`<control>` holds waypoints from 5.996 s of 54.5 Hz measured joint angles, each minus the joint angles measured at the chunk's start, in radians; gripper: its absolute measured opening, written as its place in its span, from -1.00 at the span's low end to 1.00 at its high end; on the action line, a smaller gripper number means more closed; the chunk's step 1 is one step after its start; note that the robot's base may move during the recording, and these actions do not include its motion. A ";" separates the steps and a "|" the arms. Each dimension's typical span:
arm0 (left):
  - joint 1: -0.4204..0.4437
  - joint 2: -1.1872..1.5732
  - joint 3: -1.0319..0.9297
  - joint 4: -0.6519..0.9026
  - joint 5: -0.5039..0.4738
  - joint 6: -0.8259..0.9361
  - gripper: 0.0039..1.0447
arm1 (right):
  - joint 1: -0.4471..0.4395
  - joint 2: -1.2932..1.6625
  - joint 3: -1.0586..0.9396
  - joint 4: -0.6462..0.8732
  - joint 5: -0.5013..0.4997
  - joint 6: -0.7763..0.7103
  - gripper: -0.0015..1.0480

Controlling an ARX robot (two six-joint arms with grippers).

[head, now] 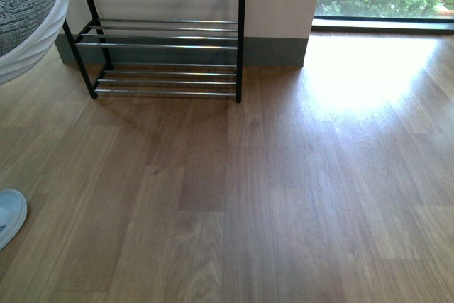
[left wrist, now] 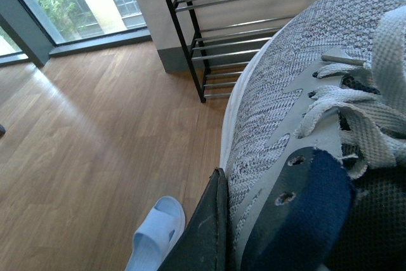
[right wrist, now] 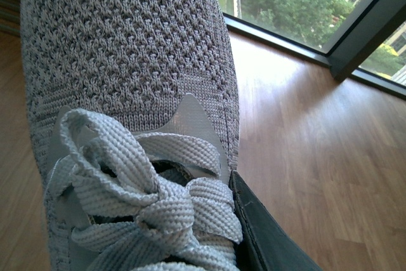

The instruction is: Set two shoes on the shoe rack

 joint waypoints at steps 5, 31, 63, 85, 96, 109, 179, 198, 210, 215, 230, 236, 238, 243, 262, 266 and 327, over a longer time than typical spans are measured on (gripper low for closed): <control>0.000 0.000 0.000 0.000 -0.001 0.000 -0.98 | 0.000 0.000 0.000 0.000 -0.001 0.000 -0.97; 0.000 0.000 0.000 0.000 -0.002 0.000 -0.98 | -0.001 0.001 0.000 0.000 -0.002 0.001 -0.97; 0.002 0.000 0.000 0.000 -0.021 0.000 -0.98 | 0.000 0.001 0.001 -0.001 -0.016 0.003 -0.97; 0.002 0.000 0.000 0.000 -0.022 0.000 -0.98 | 0.000 0.000 0.001 -0.001 -0.014 0.003 -0.97; 0.000 0.000 0.000 0.000 -0.004 0.000 -0.98 | 0.000 0.001 -0.001 -0.001 -0.006 0.004 -0.97; -0.001 0.000 0.000 0.000 -0.006 0.000 -0.98 | 0.000 -0.002 0.000 -0.001 0.000 0.003 -0.97; 0.001 0.000 -0.001 -0.002 -0.012 0.003 -0.98 | 0.001 0.000 -0.003 -0.001 -0.011 0.003 -0.97; 0.001 0.000 -0.001 -0.001 -0.013 0.002 -0.98 | 0.001 0.000 -0.003 -0.001 -0.011 0.004 -0.97; 0.001 0.000 -0.001 -0.002 -0.011 0.002 -0.98 | 0.001 0.000 -0.003 -0.001 -0.011 0.003 -0.97; 0.001 0.000 -0.001 -0.002 -0.012 0.002 -0.98 | 0.001 0.000 -0.003 -0.001 -0.011 0.004 -0.97; 0.001 0.000 -0.001 -0.002 -0.013 0.003 -0.98 | 0.001 0.000 -0.003 -0.001 -0.012 0.004 -0.97; 0.001 0.000 -0.001 -0.002 -0.012 0.002 -0.98 | 0.001 0.000 -0.003 -0.001 -0.011 0.003 -0.97; 0.001 0.000 -0.001 -0.002 -0.011 0.002 -0.98 | 0.001 0.000 -0.003 -0.001 -0.011 0.003 -0.97; 0.001 0.000 -0.001 -0.002 -0.012 0.002 -0.98 | -0.001 0.000 -0.003 0.003 -0.023 0.015 -0.97; 0.001 0.000 -0.001 -0.002 -0.009 0.002 -0.98 | -0.007 0.143 0.057 0.142 -0.239 0.288 -0.97; 0.001 0.000 -0.001 -0.002 -0.010 0.002 -0.98 | 0.017 0.221 0.119 0.152 -0.208 0.275 -0.97; 0.001 0.000 -0.001 -0.002 -0.012 0.002 -0.98 | 0.332 1.597 1.407 -0.098 0.183 0.161 -0.97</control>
